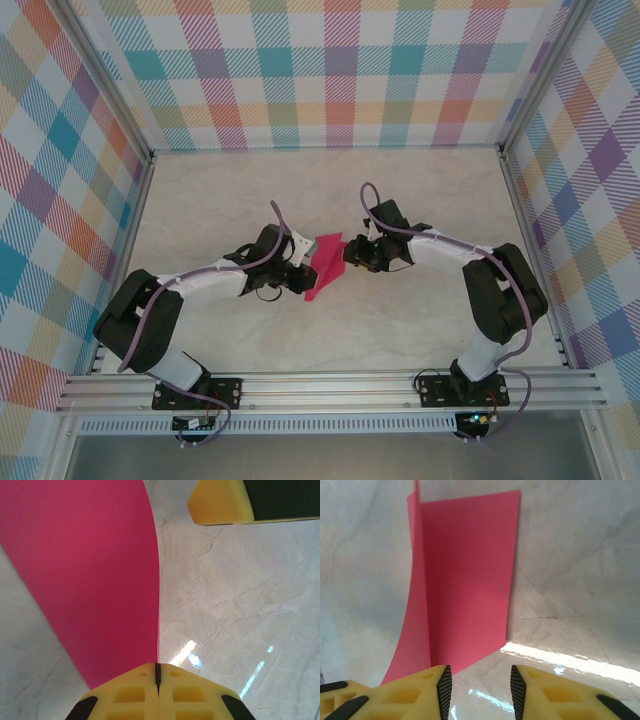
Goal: Fold a paper plane with a square sheet of paper (pick it up from the middle)
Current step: Turn over the paper at the center of the table.
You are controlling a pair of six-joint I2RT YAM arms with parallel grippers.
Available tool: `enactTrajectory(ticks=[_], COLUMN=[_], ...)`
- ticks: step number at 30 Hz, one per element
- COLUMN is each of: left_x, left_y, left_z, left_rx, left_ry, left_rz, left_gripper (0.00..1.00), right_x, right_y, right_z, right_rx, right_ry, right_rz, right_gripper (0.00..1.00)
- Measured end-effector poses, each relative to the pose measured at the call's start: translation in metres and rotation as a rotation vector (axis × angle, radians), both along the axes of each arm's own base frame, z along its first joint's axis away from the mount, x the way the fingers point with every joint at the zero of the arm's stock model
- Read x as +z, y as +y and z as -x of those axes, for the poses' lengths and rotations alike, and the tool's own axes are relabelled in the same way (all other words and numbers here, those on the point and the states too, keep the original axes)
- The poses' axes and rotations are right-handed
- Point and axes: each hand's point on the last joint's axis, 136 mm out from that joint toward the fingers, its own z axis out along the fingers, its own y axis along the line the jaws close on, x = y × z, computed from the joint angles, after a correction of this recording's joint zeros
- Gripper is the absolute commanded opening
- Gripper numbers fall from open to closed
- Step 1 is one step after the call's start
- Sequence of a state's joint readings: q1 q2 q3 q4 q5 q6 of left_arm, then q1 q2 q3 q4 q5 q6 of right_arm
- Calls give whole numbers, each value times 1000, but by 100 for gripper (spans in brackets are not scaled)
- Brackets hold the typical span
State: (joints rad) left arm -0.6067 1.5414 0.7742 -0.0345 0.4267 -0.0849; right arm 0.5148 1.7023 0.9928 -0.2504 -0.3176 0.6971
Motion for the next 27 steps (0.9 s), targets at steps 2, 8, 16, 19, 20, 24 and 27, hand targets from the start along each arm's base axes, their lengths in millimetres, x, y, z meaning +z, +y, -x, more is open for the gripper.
enactTrajectory(ticks=[2,8,16,19,20,24,27], left_x=[-2,-10,-4,0,0,-2,-3], left_y=[-2,-8,-17,-18,-18,-16,-16], left_z=[0,-8,-21,-23,-23,-21,-19], left_rx=[-3,3,14,9,4,-17,-34], left_ry=[8,36,55,47,45,37,29], left_rz=[6,-6,-8,-13,-16,-29,-35], left_gripper=[1,1,1,1,1,3,3], right_x=[-5,-13,-13,-12,-11,3,16], right_y=[2,4,2,2,3,6,9], right_z=[3,4,3,1,0,-4,-11], right_rx=[11,17,11,7,5,-21,-60], right_ry=[23,49,40,32,26,9,15], right_rz=[-8,-9,3,2,-3,-36,-66], right_gripper=[33,31,31,35,39,54,61])
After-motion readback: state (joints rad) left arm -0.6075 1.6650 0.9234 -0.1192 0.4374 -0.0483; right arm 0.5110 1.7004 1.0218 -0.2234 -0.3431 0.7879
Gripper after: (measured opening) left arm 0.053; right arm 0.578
